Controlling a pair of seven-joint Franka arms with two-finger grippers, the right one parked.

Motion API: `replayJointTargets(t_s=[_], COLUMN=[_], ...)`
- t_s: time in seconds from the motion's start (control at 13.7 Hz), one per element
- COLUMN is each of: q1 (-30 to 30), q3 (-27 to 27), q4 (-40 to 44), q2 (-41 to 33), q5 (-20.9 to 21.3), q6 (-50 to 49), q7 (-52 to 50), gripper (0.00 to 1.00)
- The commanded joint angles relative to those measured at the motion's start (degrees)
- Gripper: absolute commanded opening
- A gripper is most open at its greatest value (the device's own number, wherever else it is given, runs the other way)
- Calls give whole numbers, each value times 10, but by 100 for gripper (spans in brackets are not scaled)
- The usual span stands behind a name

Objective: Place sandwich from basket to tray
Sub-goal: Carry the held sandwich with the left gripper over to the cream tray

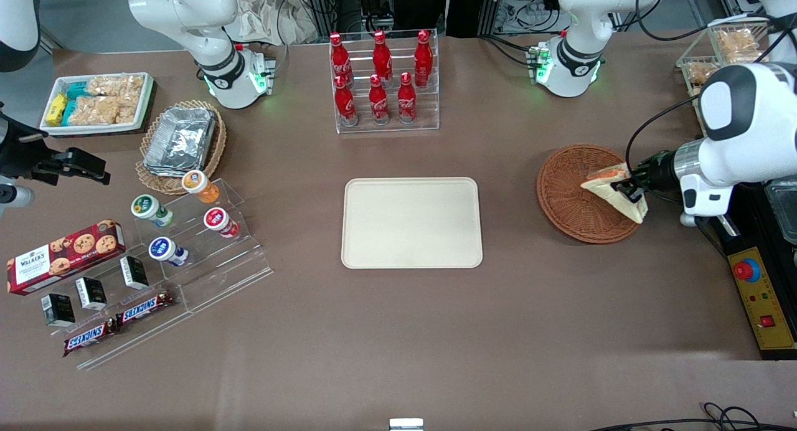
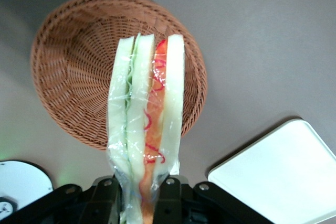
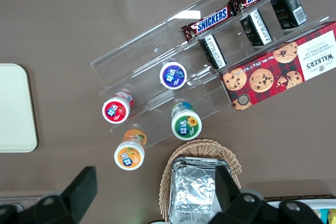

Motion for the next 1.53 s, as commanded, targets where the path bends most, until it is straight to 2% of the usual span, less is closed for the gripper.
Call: replayJointTargets(t_s=[0.0, 0.22, 0.66, 0.8, 1.02, 1.46], q1=[-5, -6, -11, -40, -93, -150], q3=[-22, -61, -158, -165, -165, -166], q4=[59, 94, 158, 178, 207, 230], q2=[5, 15, 81, 106, 150, 232], q5=[26, 26, 35, 43, 82, 98], q6=[-35, -37, -28, -28, -27, 7], q7=[-3, 1, -8, -9, -10, -6], gripper=[25, 25, 25, 25, 26, 26])
